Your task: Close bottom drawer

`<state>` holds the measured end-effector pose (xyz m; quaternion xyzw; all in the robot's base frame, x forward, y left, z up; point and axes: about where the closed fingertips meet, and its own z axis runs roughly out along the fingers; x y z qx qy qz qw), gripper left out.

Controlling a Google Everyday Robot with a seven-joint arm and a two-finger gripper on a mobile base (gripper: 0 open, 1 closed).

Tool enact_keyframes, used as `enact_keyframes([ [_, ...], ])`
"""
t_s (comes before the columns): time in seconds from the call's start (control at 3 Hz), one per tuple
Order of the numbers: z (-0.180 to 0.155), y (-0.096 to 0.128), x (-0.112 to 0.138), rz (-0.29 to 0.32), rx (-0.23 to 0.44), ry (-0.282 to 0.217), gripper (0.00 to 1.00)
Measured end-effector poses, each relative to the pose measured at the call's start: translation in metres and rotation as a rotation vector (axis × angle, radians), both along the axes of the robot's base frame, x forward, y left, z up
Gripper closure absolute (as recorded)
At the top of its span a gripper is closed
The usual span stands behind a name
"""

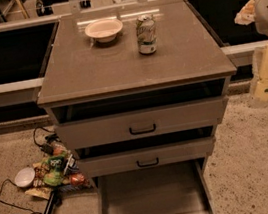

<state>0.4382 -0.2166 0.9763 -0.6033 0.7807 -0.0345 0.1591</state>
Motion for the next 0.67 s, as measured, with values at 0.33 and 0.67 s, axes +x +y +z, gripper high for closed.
enact_keyframes([
  [0.33,0.000,0.000,0.000,0.000,0.000,0.000,0.00],
  [0.67,-0.048,-0.003,-0.008,-0.006,0.051,0.003,0.00],
])
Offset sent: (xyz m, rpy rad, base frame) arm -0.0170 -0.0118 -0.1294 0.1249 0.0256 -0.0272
